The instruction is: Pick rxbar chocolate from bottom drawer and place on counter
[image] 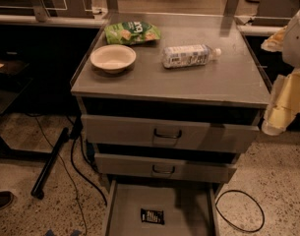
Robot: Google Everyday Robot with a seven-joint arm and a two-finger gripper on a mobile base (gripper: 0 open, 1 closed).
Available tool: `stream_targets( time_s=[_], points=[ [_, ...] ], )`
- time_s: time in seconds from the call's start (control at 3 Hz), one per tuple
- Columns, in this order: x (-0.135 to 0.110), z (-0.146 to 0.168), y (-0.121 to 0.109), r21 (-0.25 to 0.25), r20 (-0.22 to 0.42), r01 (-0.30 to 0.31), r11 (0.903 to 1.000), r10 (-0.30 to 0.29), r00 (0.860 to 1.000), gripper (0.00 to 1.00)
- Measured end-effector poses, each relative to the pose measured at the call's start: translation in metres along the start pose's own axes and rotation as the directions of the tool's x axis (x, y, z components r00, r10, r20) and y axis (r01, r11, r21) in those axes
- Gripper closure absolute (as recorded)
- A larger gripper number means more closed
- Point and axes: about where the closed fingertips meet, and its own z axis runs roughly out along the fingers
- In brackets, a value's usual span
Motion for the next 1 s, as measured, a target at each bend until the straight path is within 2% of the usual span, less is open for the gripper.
stream_targets(
  time_s=[0.33, 0.67, 1.0],
  points=[
    [0.000, 0.000, 0.000, 0.000, 0.000, 0.000, 1.0000, 0.000, 1.000, 0.00],
    [-0.004, 0.018, 0.021, -0.043, 0.023, 0.001, 0.9991, 0.000, 1.000, 0.00],
    [-0.014, 0.052, 0.060, -0.094, 0.070, -0.006, 0.9956, 0.012, 0.997, 0.00]
  ],
)
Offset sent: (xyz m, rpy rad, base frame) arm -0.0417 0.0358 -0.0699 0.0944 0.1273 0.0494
